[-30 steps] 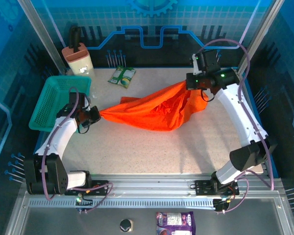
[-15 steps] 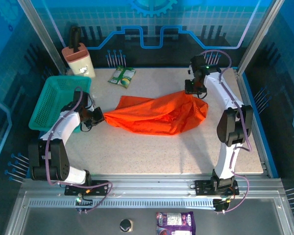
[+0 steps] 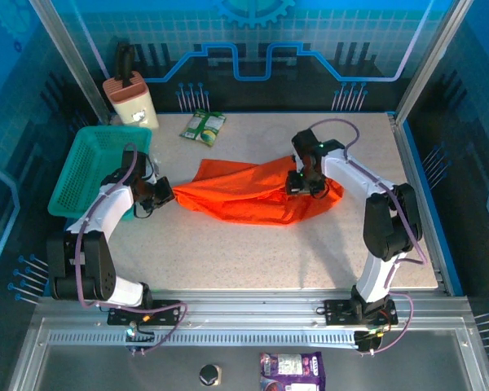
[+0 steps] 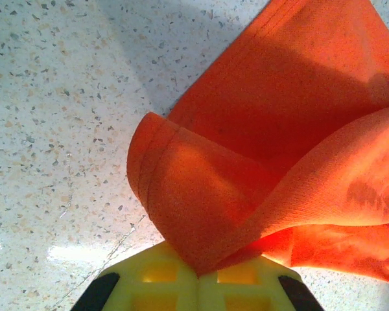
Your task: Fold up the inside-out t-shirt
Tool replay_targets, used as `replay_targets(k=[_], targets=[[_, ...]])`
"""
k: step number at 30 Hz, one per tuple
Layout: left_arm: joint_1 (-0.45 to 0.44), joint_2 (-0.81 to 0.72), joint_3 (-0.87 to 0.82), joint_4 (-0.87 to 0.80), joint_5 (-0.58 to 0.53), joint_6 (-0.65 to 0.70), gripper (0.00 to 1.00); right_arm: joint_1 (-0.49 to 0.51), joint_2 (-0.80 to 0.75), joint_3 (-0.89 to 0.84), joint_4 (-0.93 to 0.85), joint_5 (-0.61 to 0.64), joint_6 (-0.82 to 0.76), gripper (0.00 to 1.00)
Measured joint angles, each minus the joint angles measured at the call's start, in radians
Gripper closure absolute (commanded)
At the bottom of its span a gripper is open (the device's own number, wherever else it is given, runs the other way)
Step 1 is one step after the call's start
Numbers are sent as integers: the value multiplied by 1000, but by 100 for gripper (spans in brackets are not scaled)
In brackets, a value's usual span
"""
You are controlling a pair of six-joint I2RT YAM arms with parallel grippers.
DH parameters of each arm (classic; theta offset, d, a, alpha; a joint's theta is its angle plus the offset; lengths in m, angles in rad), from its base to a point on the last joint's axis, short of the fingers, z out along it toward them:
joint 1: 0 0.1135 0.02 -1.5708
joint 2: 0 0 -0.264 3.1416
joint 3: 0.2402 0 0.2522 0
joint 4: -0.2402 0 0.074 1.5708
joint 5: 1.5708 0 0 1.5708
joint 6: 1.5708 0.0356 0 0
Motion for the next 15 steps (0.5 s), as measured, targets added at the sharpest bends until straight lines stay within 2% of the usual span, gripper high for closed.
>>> replay_targets(k=[7, 15], targets=[[0, 0, 0, 2, 0, 0, 100, -43, -6, -126, 181, -154, 304, 58], [0, 0, 0, 3, -1, 0, 100, -86, -53, -273, 375, -227, 709, 62]])
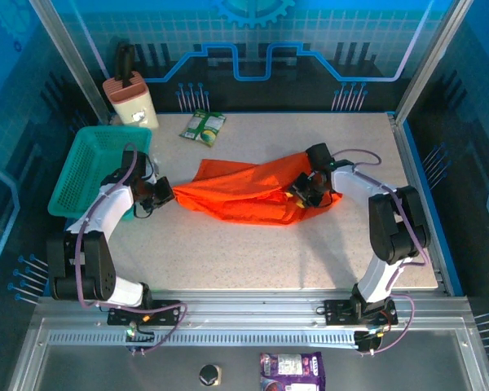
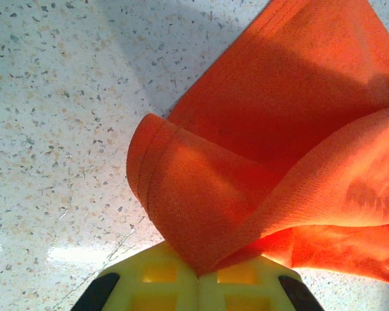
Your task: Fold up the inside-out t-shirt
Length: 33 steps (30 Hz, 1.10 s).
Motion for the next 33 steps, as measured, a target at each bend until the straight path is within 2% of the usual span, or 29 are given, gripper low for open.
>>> replay_targets(k=[8, 13, 22, 30, 33], targets=[[0, 0, 0, 0, 0, 0, 100, -11, -4, -37, 142, -63, 235, 63], [0, 0, 0, 0, 0, 0, 100, -13, 5, -39, 177, -73, 293, 59], [0, 0, 0, 0, -1, 0, 100, -27, 33, -92, 219, -93, 374, 65], [0, 0, 0, 0, 0, 0, 100, -27, 36, -92, 226, -92, 384, 75], [0, 0, 0, 0, -1, 0, 100, -27, 35, -92, 223, -86, 374, 90]])
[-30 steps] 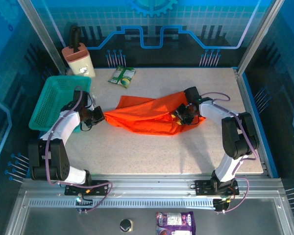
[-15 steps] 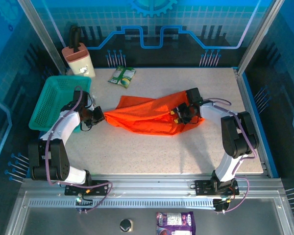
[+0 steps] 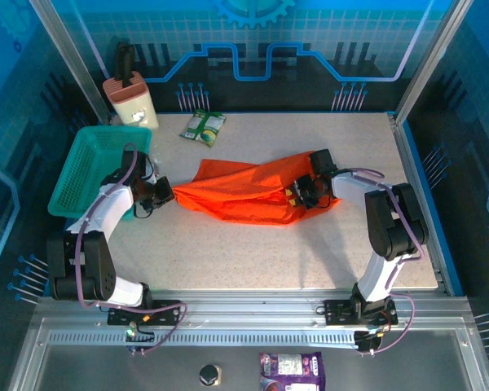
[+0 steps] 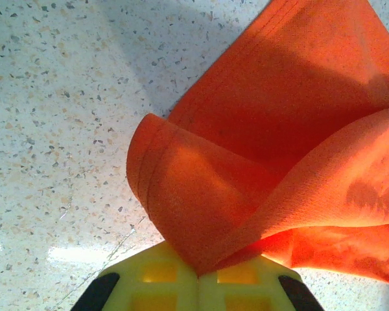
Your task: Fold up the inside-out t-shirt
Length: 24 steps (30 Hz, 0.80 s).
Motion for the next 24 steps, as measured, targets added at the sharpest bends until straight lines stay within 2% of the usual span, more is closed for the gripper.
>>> replay_targets(k=[3, 9, 12, 15, 20, 24], targets=[[0, -3, 0, 0, 0, 0, 100, -1, -18, 0, -10, 13, -20, 100], [3, -13, 14, 10, 0, -1, 100, -27, -176, 6, 0, 40, -105, 100], [8, -13, 55, 19, 1, -5, 100, -57, -251, 79, -33, 51, -185, 100], [10, -13, 107, 56, 16, -29, 100, -100, -308, 202, -70, 55, -285, 100], [6, -1, 187, 189, 104, -87, 100, -189, -365, 526, -186, 78, -488, 100], [-24, 37, 271, 282, 169, -109, 100, -207, -410, 729, -208, 92, -655, 100]])
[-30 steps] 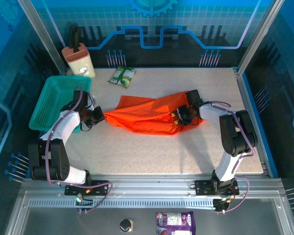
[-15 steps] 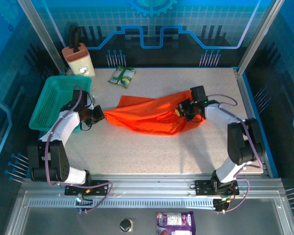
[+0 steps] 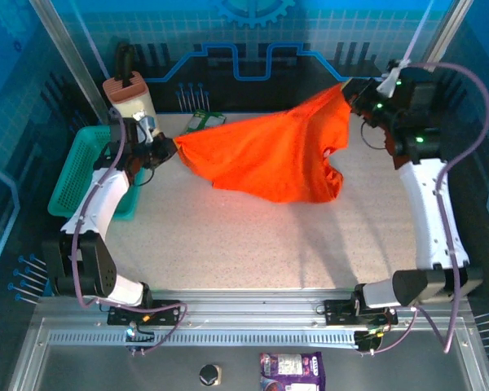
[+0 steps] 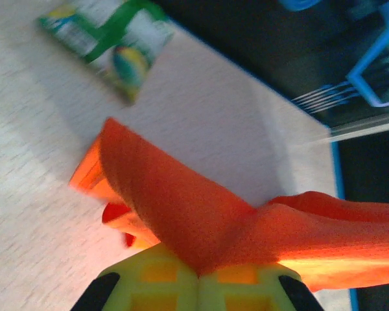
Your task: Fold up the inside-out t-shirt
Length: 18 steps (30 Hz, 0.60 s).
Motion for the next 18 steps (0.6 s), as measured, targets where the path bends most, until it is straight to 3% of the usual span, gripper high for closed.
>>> replay_targets(k=[6, 13, 18], targets=[[-28, 14, 162, 91, 95, -26, 100, 1, -80, 140, -21, 61, -178, 100], [-20, -2, 599, 90, 121, -14, 100, 1, -95, 19, 23, 87, -227, 100], [-20, -77, 645, 111, 139, 3, 100, -6, -45, 53, -61, 137, -264, 100]])
